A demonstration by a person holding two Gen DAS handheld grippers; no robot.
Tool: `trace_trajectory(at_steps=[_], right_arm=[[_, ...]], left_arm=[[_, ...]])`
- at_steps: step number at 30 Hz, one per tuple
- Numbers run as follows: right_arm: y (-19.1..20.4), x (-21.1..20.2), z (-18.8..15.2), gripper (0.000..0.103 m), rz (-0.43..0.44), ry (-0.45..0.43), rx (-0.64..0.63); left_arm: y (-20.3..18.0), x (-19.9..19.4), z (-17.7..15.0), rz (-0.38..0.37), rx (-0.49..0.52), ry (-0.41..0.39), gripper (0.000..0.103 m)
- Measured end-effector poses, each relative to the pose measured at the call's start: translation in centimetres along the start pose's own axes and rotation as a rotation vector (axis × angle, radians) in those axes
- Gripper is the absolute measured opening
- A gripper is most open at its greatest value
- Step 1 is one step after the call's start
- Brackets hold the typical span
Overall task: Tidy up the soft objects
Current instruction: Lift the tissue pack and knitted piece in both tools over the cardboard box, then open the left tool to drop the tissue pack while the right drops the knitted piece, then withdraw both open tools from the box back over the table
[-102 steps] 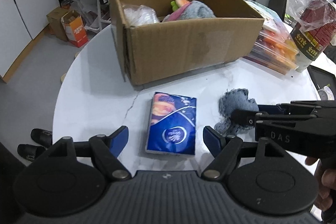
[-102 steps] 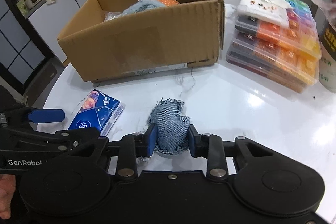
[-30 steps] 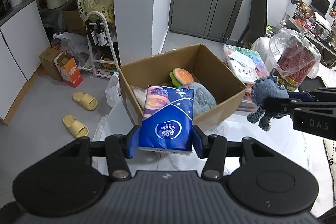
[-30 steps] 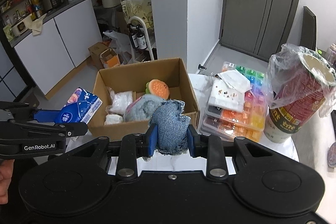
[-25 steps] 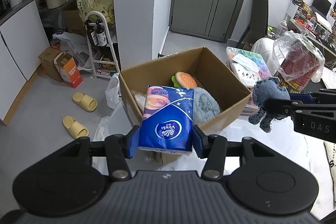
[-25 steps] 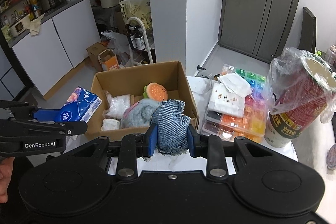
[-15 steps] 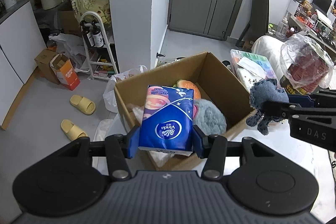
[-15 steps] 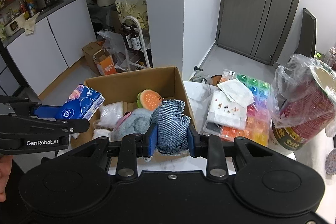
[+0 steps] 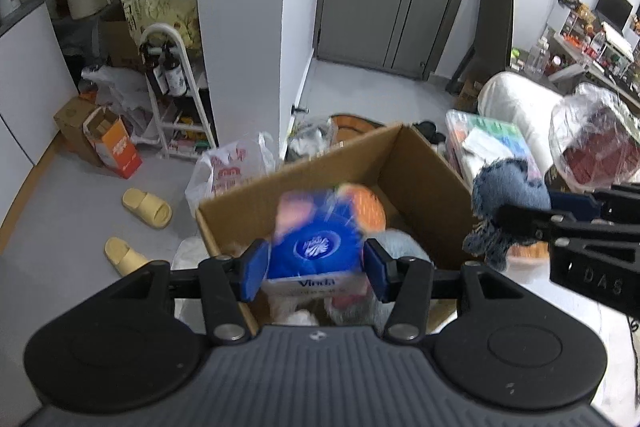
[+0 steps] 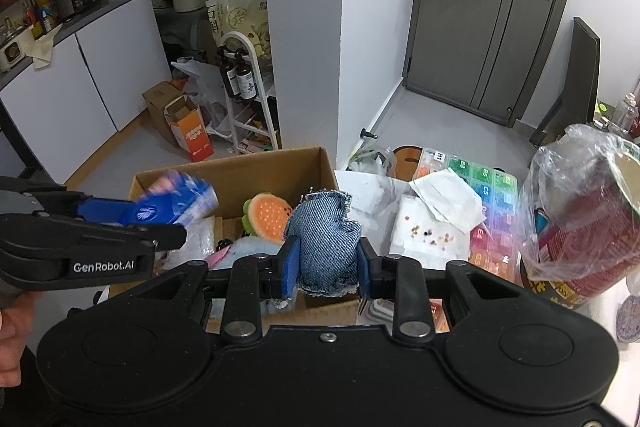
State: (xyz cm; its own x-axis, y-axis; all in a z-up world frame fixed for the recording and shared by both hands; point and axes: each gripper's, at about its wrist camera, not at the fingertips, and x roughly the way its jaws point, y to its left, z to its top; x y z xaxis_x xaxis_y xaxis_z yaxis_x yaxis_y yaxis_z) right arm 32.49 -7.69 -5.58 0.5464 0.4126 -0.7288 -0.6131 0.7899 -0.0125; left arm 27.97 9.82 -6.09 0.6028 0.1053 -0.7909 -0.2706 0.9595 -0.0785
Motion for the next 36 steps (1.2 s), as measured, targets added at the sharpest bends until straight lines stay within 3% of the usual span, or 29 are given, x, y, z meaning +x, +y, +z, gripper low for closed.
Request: trace_trajectory(at_steps=[8, 10, 12, 19, 21, 26, 34, 36], right_arm=[[0.5, 0.6, 0.6, 0.03, -0.007, -0.013, -0.027], [0.7, 0.7, 0.8, 0.035, -0.004, -0.025, -0.035], [0.9, 0.7, 0.9, 0.049, -0.011, -0.039, -0.042], [0.7, -0.5, 0.6, 0.05, -0.001, -0.044, -0.027], [0.6, -1.1, 0.3, 0.05, 0.004, -0.043, -0.022], [0.1, -3.0, 0.1, 0.05, 0.031, -0.033, 0.023], [-0.1, -6.3, -0.7, 0.068, 0.053, -0.039, 0.07], [-0.2, -7.2, -1.0, 0.076, 0.053, -0.042, 0.084]], left_arm=[[0.9, -1.1, 0.3, 0.006, -0.022, -0.027, 0.054], [1.2, -1.4, 0.3, 0.012, -0.031, -0.027, 0.054], [1.7, -1.7, 0.2, 0.021, -0.042, -0.025, 0.054], [2.4, -2.8, -0.3, 0.044, -0.05, -0.019, 0.058], [2.5, -3.1, -0.2, 0.046, -0.054, -0.016, 0.061], [2.1, -4.4, -0.3, 0.05, -0.045, -0.01, 0.078], [1.4, -7.4, -0.4, 0.041, -0.03, -0.013, 0.085], [1.2, -8.2, -0.5, 0.041, -0.019, -0.012, 0.086]])
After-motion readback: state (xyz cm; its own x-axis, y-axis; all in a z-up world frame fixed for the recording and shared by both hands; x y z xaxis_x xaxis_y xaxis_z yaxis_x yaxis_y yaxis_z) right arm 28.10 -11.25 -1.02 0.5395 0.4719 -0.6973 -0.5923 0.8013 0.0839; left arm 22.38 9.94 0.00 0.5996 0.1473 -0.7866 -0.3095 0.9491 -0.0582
